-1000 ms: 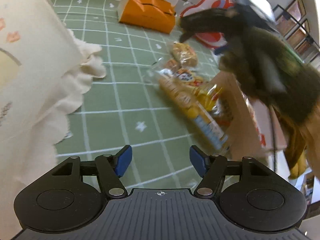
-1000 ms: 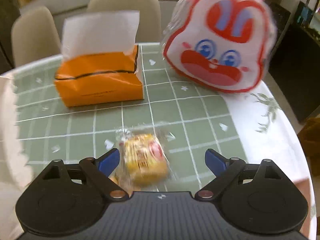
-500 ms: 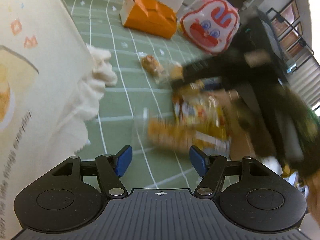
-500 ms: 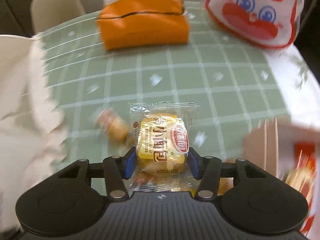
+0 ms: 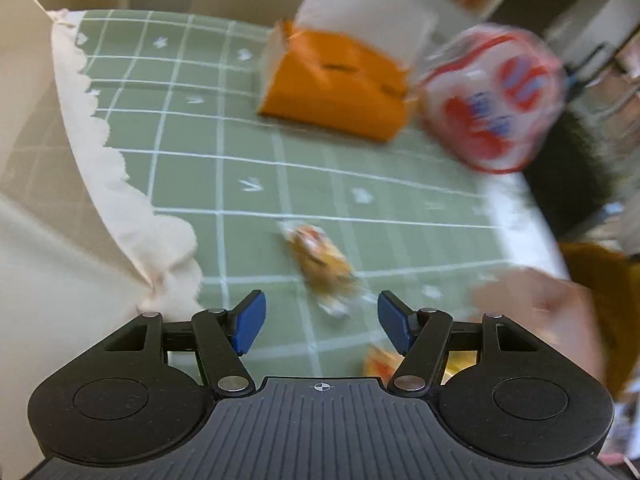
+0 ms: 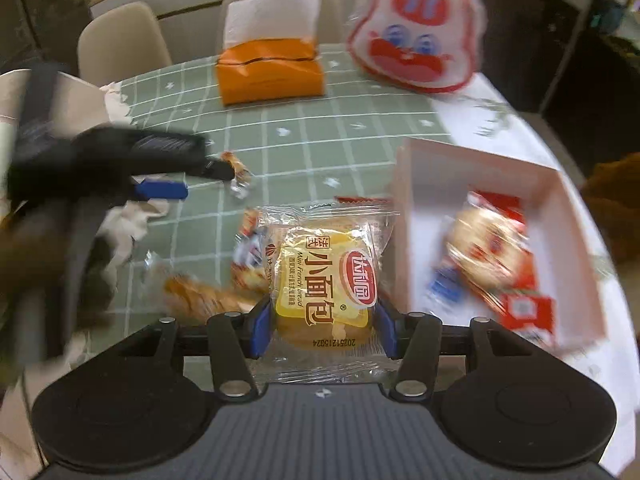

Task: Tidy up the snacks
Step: 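Grasp the yellow bread packet with the right tool while the left tool grasps a small orange candy, then lift the bread packet and candy and carry both over the pink box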

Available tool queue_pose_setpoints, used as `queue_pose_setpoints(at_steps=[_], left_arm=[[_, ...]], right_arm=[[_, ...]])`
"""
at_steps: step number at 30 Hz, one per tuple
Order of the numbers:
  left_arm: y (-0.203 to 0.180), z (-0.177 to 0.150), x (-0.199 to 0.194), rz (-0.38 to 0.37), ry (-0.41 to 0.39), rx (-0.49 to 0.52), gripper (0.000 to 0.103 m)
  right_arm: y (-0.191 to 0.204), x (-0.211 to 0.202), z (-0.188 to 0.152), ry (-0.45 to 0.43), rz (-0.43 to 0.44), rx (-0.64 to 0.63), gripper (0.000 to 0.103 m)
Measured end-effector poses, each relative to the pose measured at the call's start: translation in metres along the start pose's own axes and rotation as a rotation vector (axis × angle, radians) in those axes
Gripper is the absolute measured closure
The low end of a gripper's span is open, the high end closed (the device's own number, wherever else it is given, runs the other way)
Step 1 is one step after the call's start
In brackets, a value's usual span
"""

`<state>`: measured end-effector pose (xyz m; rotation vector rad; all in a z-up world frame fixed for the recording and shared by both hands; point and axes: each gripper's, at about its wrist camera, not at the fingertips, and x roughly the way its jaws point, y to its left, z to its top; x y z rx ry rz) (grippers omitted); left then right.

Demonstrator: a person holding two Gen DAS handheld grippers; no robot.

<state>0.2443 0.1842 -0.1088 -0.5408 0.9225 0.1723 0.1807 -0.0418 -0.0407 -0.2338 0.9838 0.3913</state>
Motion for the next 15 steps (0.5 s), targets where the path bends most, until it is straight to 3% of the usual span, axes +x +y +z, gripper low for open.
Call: queue_pose_setpoints(at_steps=[5, 9, 10, 15], left_arm=[[-0.022, 0.012, 0.024, 0.108, -0.052, 0.082, 0.041], [-0.034, 0.006, 0.029, 0.140, -0.055, 0.193, 0.070], [-0.035, 0.002, 0.027, 0.129, -0.053, 0.221, 0.075], [-0.027, -0.025, 0.009, -0.005, -0.029, 0.297, 0.078]], right_arm=[[-0.021, -0.030, -0.039, -0.031, -0.033, 0.072, 0.051], [-0.045, -0.038, -0.065, -0.017, -0.068, 0.147, 0.051], [-0.051, -0.038, -0.071, -0.011, -0.081, 0.162, 0.051], [-0.068, -0.036, -0.096, 0.015, -0.122, 0.213, 0.051]])
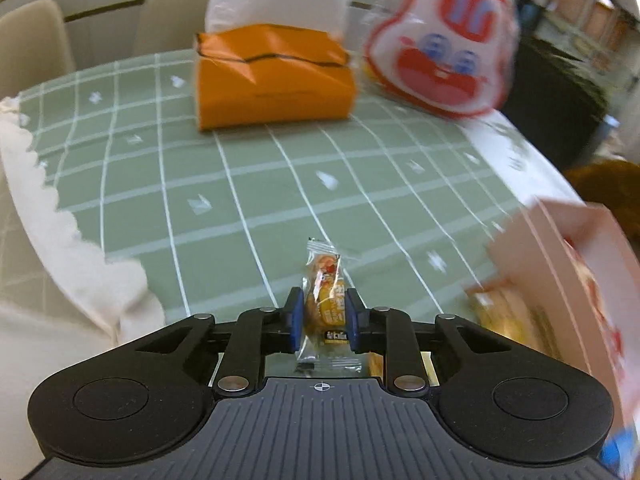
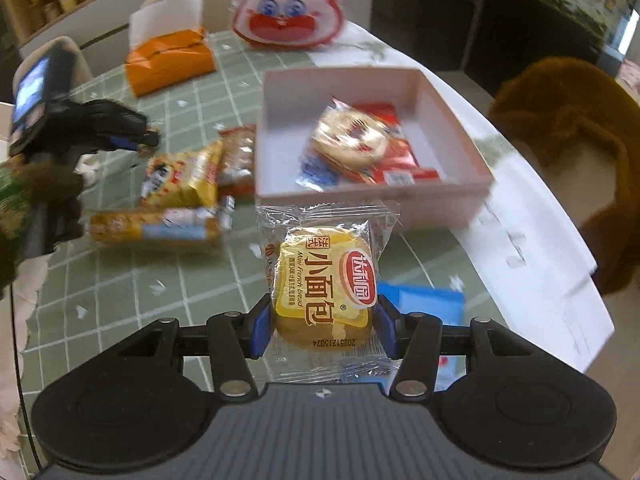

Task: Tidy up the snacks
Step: 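Lift the bread packet and candy and carry both over the pink box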

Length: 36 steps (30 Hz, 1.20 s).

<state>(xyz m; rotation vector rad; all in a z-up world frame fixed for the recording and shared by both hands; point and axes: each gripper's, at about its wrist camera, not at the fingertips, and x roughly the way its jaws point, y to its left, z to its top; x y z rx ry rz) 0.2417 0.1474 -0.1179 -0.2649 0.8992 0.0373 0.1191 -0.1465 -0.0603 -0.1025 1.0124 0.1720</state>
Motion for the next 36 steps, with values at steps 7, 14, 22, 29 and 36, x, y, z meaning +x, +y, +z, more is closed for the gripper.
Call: queue_pose_setpoints(at_steps=[7, 14, 22, 29, 36], left_arm=[[-0.006, -0.033, -0.051, -0.144, -0.041, 0.003, 0.079], [-0.040, -0.069, -0.103, -0.303, -0.049, 0.014, 0.079], [-0.086, -0.131, -0.117, -0.362, 0.074, 0.177, 0.079], [-0.089, -0.155, -0.119, -0.277, 0.119, 0.267, 0.079], [-0.083, -0.162, -0.103, -0.249, 0.167, 0.246, 0.079]], right_arm=[[-0.006, 0.007, -0.022, 0.039, 0.006, 0.046, 0.051], [0.011, 0.019, -0.043, 0.064, -0.017, 0.001, 0.051], [0.044, 0.011, -0.049, 0.063, 0.011, -0.098, 0.050], [0.061, 0.016, -0.060, 0.080, 0.013, -0.143, 0.034], [0.063, 0.019, -0.073, 0.082, -0.022, -0.171, 0.022]])
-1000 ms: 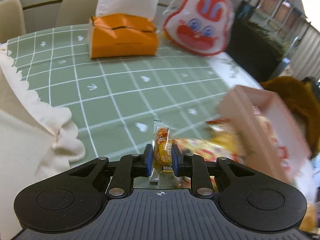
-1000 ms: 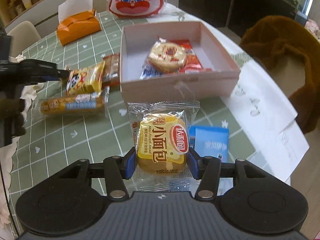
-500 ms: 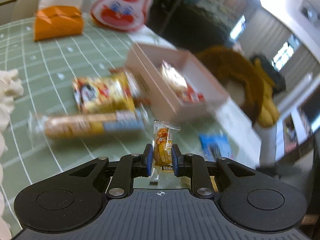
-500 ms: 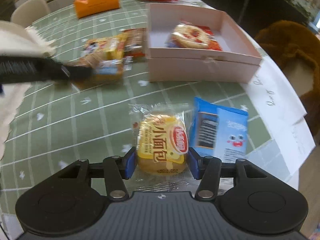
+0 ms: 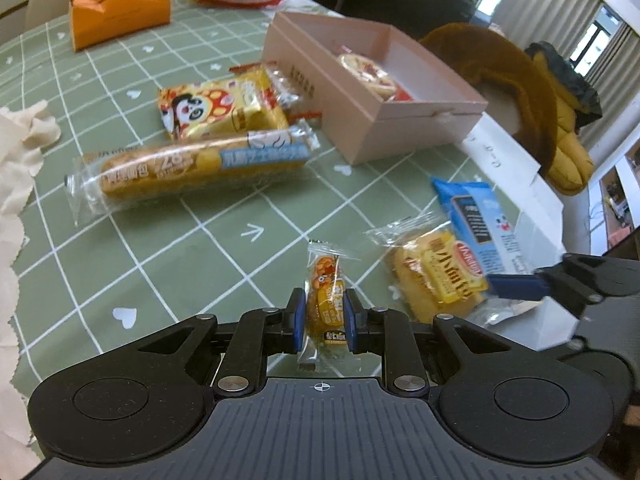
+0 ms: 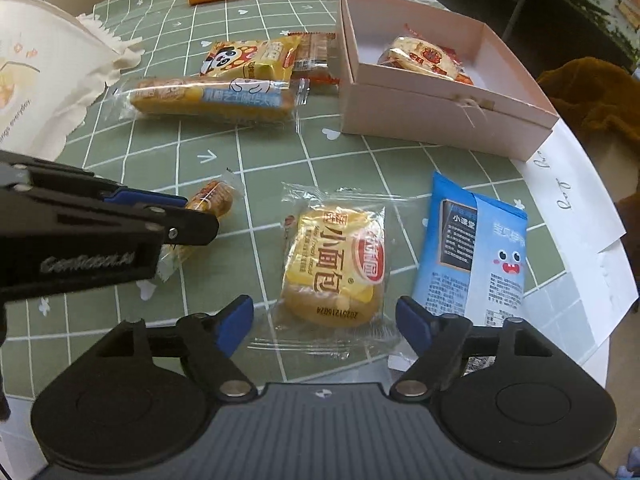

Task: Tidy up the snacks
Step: 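Lift the bread packet and candy and carry both over the pink box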

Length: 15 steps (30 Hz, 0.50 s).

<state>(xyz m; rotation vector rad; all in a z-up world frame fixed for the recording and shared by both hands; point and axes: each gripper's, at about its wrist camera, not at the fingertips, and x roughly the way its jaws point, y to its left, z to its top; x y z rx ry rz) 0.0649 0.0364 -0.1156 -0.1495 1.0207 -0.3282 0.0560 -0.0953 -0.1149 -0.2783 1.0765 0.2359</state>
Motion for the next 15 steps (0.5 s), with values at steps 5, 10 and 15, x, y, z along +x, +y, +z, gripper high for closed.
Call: queue_pose_setpoints(at_steps=[5, 10, 15], left_arm=[[0.007, 0.002, 0.007, -0.045, -0.007, -0.037, 0.078], [0.010, -0.004, -0.003, -0.062, -0.022, -0.051, 0.079], [0.018, -0.016, -0.023, -0.094, -0.059, -0.094, 0.079]], right_arm=[[-0.001, -0.004, -0.001, -0.014, -0.015, -0.007, 0.021], [-0.010, -0.008, 0.000, -0.025, 0.005, 0.039, 0.019], [-0.019, -0.008, 0.004, -0.029, 0.042, 0.097, 0.019]])
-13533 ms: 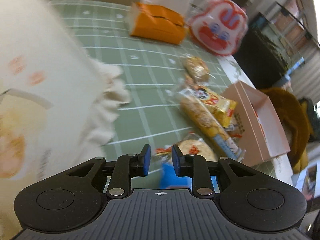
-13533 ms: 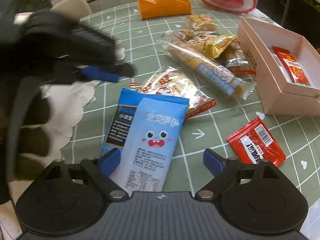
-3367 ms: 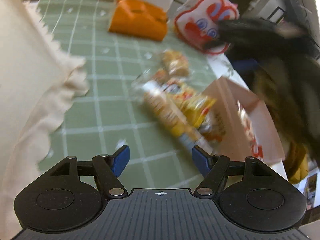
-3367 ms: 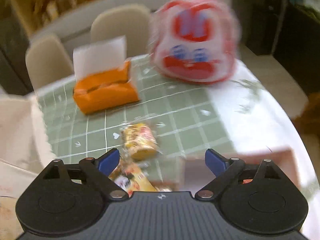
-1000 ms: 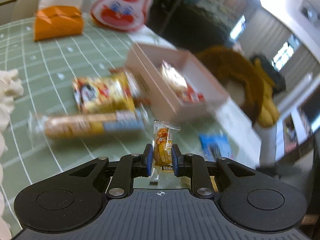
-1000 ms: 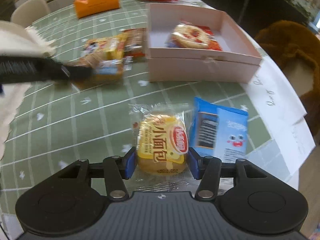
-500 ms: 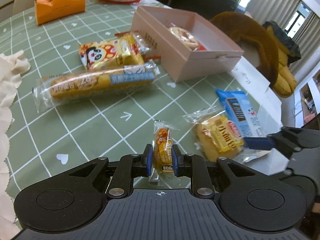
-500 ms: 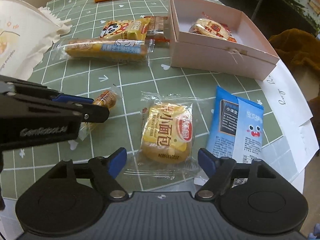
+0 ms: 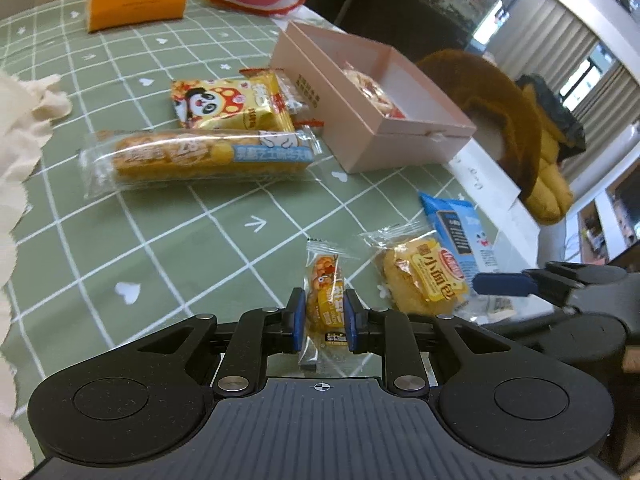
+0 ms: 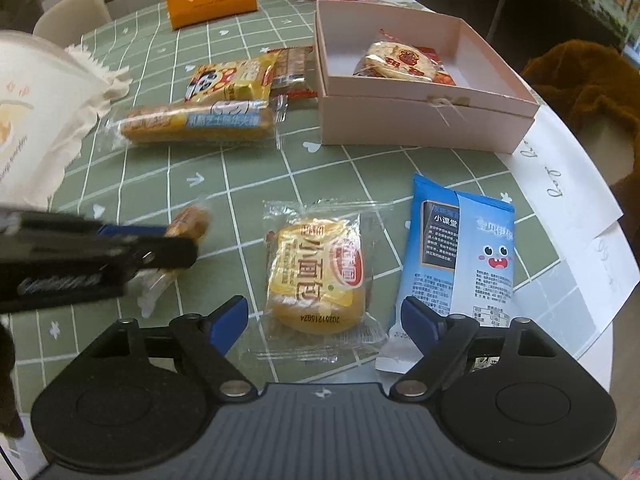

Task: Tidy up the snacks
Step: 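Lift the bread packet and candy and carry both over the pink box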

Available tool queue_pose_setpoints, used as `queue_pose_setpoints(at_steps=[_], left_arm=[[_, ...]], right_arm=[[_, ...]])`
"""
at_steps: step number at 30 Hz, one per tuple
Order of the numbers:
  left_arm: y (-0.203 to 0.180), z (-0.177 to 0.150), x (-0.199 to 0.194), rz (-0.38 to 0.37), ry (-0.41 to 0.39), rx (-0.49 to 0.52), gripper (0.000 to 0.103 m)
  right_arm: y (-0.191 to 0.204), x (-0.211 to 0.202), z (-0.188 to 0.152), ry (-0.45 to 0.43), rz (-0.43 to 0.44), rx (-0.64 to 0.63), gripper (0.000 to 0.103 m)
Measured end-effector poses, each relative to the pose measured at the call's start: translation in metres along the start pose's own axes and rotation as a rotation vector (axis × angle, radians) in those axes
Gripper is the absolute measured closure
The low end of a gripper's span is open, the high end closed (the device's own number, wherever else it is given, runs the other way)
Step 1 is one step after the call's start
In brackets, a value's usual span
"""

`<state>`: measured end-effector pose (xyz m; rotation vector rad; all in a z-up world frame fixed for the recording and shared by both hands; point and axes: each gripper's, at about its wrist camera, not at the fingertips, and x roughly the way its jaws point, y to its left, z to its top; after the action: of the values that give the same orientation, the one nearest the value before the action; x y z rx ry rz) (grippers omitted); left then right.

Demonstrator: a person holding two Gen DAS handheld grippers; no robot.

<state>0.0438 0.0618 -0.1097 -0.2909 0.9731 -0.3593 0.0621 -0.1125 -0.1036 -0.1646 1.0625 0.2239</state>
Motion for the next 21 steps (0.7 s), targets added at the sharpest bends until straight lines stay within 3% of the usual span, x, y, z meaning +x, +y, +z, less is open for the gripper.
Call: queue_pose_setpoints(at_steps=[13, 14, 17, 21], left_arm=[[-0.003, -0.014, -0.015, -0.032, 0.017, -0.036, 0.079], [-0.005, -0.015, -0.015, -0.032, 0.021, -0.032, 0.079], [-0.011, -0.015, -0.015, -0.035, 0.031, -0.020, 0.079], [-0.021, -0.013, -0.012, -0.043, 0.042, 0.001, 0.079]], right_arm=[[-0.005, 0.011, 0.013, -0.032, -0.017, 0.021, 0.019], [-0.008, 0.011, 0.014, -0.031, 0.000, 0.039, 0.022], [-0.012, 0.007, 0.012, -0.026, 0.051, 0.051, 0.048], [-0.016, 0.001, 0.008, -0.006, 0.075, 0.061, 0.054]])
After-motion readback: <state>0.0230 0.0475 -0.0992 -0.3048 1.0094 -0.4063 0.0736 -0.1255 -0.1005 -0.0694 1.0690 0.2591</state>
